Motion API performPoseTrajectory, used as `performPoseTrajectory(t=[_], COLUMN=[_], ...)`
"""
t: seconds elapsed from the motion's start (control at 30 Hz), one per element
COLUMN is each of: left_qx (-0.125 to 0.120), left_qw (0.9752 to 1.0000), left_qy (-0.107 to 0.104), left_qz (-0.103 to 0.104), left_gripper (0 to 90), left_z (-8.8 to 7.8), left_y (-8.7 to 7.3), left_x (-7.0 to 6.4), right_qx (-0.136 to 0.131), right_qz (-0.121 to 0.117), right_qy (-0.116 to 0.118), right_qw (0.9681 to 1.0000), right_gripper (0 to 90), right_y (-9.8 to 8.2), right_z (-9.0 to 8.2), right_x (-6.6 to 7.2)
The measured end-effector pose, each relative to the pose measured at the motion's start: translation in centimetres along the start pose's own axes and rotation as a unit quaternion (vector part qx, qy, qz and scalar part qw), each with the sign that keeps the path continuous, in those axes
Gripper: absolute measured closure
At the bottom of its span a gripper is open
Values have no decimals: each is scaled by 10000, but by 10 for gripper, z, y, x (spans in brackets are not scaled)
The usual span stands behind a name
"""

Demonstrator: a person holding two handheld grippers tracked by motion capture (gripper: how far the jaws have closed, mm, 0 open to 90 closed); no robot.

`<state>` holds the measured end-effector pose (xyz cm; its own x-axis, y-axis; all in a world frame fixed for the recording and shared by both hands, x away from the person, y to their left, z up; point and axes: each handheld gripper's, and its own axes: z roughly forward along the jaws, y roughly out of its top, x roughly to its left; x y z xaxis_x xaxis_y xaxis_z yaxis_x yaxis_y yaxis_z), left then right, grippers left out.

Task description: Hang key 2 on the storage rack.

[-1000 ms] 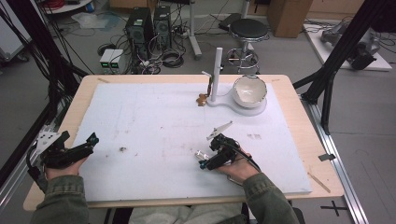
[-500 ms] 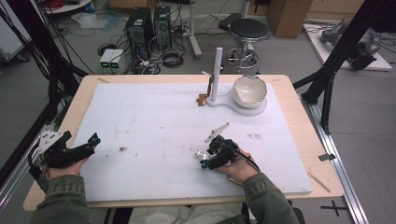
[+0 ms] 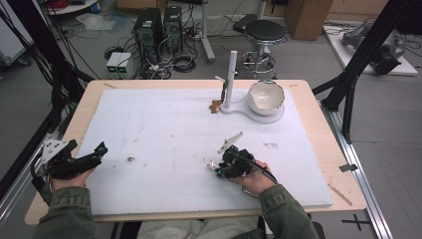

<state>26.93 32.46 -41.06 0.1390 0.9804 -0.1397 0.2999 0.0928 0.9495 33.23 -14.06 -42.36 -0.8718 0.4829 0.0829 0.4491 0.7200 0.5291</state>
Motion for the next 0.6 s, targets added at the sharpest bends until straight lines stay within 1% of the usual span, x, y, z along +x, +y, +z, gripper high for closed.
performPoseTrajectory(t=[0.07,0.2,0.27,0.33,0.37,0.43,0.47,0.5,0.57,0.6], left_qx=[19,-8,-3,-12,-18,-25,-39,-54,-90,-101], left_qw=[10000,10000,10000,10000,10000,10000,10000,10000,9999,9999], left_qy=[-1,24,32,50,56,74,80,81,94,96], left_qz=[-17,-26,-18,5,13,8,1,0,-17,-21], left_gripper=[17,17,17,17,17,17,17,17,17,17], left_z=[0,-1,0,0,0,0,0,-1,-1,-1], left_y=[0,0,0,0,0,0,0,1,1,1], left_x=[0,1,1,0,0,1,1,1,1,1], right_qx=[-37,-199,-382,-671,-753,-999,-1174,-1277,-1558,-1731], right_qz=[-8,161,267,394,418,616,700,770,873,941], right_qy=[-1,-4,-14,-59,-77,-92,-105,-94,-107,-98], right_qw=[10000,9997,9989,9970,9963,9930,9906,9888,9839,9803], right_gripper=[739,741,742,743,743,743,744,744,744,744], right_y=[0,-1,-2,-5,-6,-8,-10,-10,-13,-14], right_z=[-1,-7,-12,-21,-24,-33,-38,-41,-49,-54], right_x=[-1,-3,-6,-11,-13,-16,-19,-20,-23,-24])
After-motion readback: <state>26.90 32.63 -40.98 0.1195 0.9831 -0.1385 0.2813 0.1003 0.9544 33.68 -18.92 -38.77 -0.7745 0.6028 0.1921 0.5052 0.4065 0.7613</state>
